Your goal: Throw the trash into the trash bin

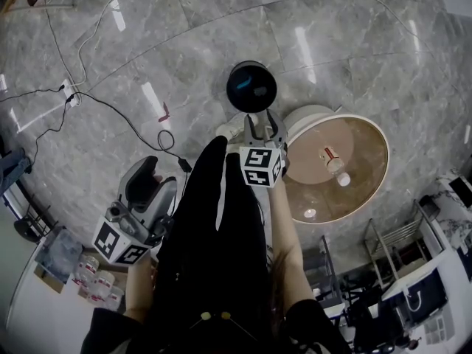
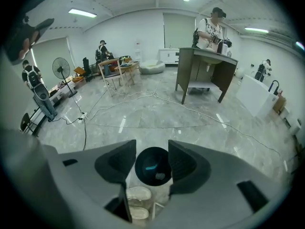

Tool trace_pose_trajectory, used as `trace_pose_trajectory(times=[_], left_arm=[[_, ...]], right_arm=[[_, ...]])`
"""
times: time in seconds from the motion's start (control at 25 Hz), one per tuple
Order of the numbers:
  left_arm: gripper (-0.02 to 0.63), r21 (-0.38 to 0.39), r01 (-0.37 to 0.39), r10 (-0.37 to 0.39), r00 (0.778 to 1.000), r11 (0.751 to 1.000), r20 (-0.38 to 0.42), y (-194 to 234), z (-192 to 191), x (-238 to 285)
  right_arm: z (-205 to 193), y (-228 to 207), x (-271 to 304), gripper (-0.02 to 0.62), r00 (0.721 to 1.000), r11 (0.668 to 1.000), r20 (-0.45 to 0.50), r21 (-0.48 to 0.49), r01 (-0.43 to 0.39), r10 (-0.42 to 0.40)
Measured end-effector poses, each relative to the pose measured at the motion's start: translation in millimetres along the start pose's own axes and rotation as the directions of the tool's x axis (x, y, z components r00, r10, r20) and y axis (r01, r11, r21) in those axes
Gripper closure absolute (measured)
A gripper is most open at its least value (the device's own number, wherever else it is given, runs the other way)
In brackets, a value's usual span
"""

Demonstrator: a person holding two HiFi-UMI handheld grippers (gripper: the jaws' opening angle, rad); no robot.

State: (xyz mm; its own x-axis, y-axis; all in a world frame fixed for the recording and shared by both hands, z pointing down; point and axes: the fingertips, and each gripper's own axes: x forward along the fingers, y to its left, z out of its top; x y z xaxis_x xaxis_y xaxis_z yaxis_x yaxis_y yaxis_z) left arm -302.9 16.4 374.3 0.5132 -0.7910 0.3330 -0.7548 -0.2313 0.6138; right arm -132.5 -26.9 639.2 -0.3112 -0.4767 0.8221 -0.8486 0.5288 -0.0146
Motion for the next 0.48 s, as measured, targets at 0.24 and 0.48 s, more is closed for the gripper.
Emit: trace_pose_trajectory(times=[0.24,0.48], left_arm=[[0.385,0.014,0.033,-0.032,0.999,0.999,-0.016,-7.3,0.5,4.3],[0.385,0.037,0.117,-0.114,0.991,0.992,-0.068,-29.6,0.0,21.6]], right_arm=[[0.5,-6.5,-11.9,0.374,0.999,0.999,0.016,0.031,0.032,-0.032],[-3.9,-28.1,-38.6,0.370,0.994,0.988,0.036,0.115,0.101,-0.105]])
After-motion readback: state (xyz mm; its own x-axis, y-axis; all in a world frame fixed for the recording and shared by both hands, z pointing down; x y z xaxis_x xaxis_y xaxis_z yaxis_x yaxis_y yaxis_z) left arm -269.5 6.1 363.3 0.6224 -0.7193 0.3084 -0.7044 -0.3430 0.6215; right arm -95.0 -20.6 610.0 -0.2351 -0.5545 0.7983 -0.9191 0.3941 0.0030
